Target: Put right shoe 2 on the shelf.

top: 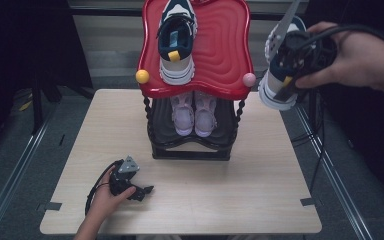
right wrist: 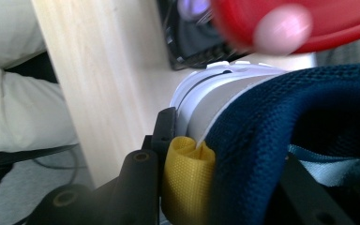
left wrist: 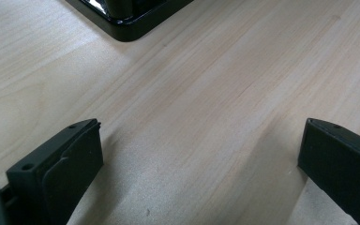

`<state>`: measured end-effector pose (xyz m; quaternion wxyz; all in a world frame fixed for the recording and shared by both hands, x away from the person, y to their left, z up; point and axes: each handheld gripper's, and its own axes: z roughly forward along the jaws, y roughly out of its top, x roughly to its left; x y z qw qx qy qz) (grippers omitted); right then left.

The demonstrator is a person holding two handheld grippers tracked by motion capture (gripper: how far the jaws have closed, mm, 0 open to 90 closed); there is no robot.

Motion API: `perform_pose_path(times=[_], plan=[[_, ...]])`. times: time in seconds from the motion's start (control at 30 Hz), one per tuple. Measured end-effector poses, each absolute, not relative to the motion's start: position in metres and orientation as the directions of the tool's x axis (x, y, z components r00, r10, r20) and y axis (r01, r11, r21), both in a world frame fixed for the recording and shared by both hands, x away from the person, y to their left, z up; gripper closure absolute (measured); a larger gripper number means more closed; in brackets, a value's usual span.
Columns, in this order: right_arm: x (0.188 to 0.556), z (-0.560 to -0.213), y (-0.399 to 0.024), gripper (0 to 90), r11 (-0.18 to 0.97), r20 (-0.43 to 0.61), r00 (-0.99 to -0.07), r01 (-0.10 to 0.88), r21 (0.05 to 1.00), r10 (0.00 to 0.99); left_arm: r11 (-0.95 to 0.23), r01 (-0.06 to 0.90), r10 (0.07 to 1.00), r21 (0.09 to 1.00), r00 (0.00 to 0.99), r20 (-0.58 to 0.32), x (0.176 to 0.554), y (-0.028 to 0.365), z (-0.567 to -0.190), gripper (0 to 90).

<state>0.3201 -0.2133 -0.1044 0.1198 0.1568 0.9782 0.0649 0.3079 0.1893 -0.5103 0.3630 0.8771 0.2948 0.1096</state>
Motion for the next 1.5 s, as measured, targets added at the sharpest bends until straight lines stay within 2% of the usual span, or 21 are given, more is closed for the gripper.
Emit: perform_pose_path(times=[0.17,0.57,0.93,1.07,1.5], plan=[[0.331,-0.089,-0.189,69.3,0.959,-0.266,-0.924,0.239,0.156,0.274,-0.574,0.433,0.590,0.695,0.807,-0.015,0.308,0.190,-0.510,0.0],[0.351,-0.101,-0.131,69.1,0.988,-0.318,-0.937,0.122,0.093,0.146,-0.574,0.432,0.590,0.695,0.807,-0.015,0.308,0.190,-0.510,0.0],[0.366,-0.108,-0.119,69.3,0.992,-0.359,-0.927,0.074,0.104,0.107,-0.564,0.437,0.596,0.701,0.803,-0.021,0.308,0.189,-0.510,0.0],[0.371,-0.115,-0.116,69.3,0.996,-0.369,-0.927,0.047,0.071,0.070,-0.564,0.437,0.596,0.701,0.803,-0.021,0.308,0.189,-0.510,0.0],[0.385,-0.123,-0.105,69.0,0.995,-0.367,-0.927,0.054,0.080,0.080,-0.562,0.436,0.596,0.703,0.803,-0.022,0.308,0.189,-0.510,0.0]])
